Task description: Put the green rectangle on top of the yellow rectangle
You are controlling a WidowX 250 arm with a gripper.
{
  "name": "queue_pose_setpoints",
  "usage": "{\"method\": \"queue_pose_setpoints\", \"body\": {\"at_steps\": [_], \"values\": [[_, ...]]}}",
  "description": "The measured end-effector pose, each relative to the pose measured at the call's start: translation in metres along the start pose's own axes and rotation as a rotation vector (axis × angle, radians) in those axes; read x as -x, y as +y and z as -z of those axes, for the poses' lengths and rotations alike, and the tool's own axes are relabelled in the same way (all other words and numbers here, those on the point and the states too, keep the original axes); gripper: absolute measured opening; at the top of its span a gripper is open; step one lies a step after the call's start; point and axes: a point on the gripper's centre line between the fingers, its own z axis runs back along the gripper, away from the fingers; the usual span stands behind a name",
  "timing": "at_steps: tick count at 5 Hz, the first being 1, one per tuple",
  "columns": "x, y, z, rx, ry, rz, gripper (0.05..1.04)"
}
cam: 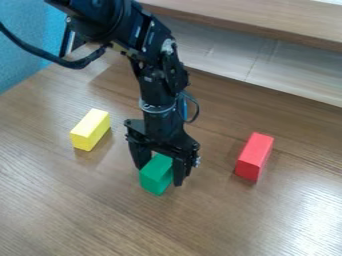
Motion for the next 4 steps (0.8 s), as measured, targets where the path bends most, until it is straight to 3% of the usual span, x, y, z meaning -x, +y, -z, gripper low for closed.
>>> {"method": "queue_pose_setpoints", "body": {"at_steps": [1, 2, 3, 4], "values": [[0.000, 0.001, 0.002, 0.000, -0.009, -0.023, 0.691], [0.002, 0.008, 0.002, -0.005, -0.007, -0.046, 0.577], [0.005, 0.015, 0.000, -0.012, 0.003, -0.067, 0.577], [0.005, 0.030, -0.020, -0.014, -0.022, -0.109, 0.577]]}}
